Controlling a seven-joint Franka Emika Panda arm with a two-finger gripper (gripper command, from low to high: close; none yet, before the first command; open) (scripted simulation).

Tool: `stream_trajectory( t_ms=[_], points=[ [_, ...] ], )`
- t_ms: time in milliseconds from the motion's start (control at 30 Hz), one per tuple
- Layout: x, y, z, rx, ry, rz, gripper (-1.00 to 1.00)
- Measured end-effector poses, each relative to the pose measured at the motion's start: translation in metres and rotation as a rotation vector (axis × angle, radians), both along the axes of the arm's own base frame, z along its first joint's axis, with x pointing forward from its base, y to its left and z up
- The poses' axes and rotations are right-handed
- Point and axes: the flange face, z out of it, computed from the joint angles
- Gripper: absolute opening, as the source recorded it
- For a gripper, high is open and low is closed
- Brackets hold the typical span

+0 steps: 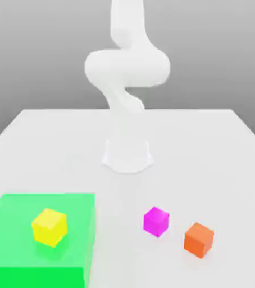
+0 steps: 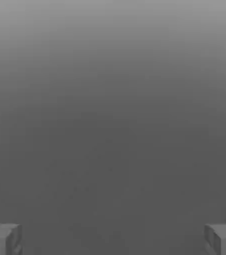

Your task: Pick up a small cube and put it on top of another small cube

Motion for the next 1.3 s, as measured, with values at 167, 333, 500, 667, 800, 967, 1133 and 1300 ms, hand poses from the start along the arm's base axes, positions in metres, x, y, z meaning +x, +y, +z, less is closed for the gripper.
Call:
stream_trajectory(
  t_ms=[167, 333, 500, 667, 800, 967, 1133, 1300],
  points=[
    [0.042, 0.022, -0.124, -0.1, 0.173, 0.167, 0.0],
    [0.045, 0.043, -0.249, -0.184, 0.342, 0.352, 0.0],
    [0.008, 0.059, -0.376, -0.258, 0.524, 0.571, 0.0],
    [-0.048, 0.069, -0.479, -0.307, 0.669, 0.77, 0.0],
    [-0.05, 0.066, -0.514, -0.307, 0.678, 0.771, 0.0],
    [-0.052, 0.065, -0.535, -0.306, 0.679, 0.772, -1.0],
    [-0.052, 0.065, -0.534, -0.306, 0.68, 0.772, -1.0],
    [-0.051, 0.066, -0.499, -0.306, 0.68, 0.772, -1.0]
  ],
)
